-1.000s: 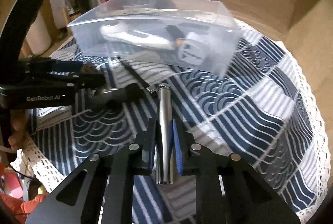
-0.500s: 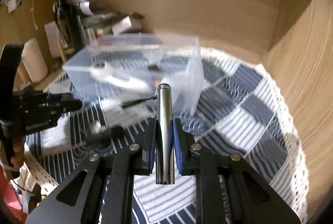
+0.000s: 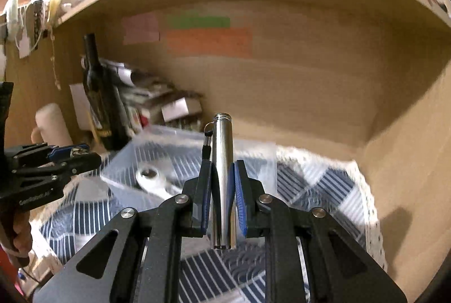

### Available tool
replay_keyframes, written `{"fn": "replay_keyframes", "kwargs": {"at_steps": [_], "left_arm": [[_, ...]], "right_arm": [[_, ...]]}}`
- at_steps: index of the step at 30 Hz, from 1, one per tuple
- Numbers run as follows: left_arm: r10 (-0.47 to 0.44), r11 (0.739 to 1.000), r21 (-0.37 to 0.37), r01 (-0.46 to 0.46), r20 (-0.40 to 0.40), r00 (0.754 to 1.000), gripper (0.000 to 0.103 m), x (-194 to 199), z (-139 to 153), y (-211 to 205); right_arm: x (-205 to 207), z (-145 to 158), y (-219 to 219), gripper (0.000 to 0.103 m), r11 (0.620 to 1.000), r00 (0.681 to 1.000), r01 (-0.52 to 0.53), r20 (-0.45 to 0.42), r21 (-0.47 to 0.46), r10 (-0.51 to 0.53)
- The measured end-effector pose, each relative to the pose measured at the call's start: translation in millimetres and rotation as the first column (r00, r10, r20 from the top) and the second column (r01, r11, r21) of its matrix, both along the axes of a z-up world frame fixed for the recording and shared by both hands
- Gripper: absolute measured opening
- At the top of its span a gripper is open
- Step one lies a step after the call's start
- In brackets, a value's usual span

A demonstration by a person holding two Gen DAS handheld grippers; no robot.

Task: Organize rigid objects
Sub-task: 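Lower the silver tube into the clear box and open the right gripper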

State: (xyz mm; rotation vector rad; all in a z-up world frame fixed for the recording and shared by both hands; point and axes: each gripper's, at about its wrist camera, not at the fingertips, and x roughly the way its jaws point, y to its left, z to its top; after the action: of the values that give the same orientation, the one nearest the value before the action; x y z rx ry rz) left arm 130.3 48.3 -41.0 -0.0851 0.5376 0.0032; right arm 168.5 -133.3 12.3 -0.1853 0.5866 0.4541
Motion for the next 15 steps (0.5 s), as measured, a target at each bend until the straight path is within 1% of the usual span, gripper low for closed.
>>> {"fn": "replay_keyframes", "kwargs": {"at_steps": [3, 7, 10, 15], "left_arm": [[0.010, 1.000, 0.008, -0.010, 0.025, 1.000, 0.033, 4, 11, 2], [0.029, 0.999, 0.027, -0.030, 0.037, 0.999, 0.033, 16, 18, 7], [0.035, 0.999, 0.030, -0.036, 0.026, 0.999, 0.033, 29, 15, 12], [0.032, 0.999, 0.019, -0.031, -0.032, 0.999, 0.033, 58, -1, 17]], "right_arm": [[10, 7, 10, 0.014, 1.000, 1.000, -0.015, 0.014, 0.001, 0.015], [27, 10, 24, 0.014, 0.999, 0.999, -0.048, 0.001, 0.002, 0.048], [40, 5, 34, 0.014, 0.998, 0.998, -0.064, -0.018, -0.008, 0.064], [58, -12, 47, 0.014, 0.996, 0.994, -0.085, -0.073, -0.035, 0.082]]}}
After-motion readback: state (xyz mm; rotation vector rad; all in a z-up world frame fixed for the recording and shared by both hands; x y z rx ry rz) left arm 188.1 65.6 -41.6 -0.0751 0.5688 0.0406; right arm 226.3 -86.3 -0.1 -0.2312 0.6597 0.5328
